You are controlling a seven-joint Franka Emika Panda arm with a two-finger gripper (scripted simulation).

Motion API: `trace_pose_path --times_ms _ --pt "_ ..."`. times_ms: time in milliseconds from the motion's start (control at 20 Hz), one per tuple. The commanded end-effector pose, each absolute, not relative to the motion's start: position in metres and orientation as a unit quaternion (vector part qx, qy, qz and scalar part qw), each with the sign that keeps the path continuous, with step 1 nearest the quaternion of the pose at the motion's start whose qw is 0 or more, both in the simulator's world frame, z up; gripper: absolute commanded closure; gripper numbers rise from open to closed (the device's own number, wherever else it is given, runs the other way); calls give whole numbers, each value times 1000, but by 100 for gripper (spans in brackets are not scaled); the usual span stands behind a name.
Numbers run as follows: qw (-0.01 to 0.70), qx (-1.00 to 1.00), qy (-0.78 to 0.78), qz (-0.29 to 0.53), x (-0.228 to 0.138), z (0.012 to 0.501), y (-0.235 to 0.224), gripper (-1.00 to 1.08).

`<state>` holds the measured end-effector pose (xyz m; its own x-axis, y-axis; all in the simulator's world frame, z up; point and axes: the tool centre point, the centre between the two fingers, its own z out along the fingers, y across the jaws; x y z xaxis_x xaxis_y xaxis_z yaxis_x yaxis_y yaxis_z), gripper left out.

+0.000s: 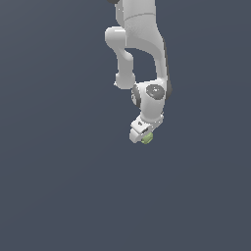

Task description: Pick up the object and move it to a goal position.

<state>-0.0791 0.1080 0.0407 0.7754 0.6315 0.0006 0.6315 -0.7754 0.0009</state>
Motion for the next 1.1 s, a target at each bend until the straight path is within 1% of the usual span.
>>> trace_pose_path --times_ms 0,600,800,1050 --pt "0 942 335 0 -83 41 100 108" --pt "0 942 335 0 -115 40 32 108" --pt "0 942 335 0 -119 40 23 108" --pt "0 942 335 0 -117 40 25 108"
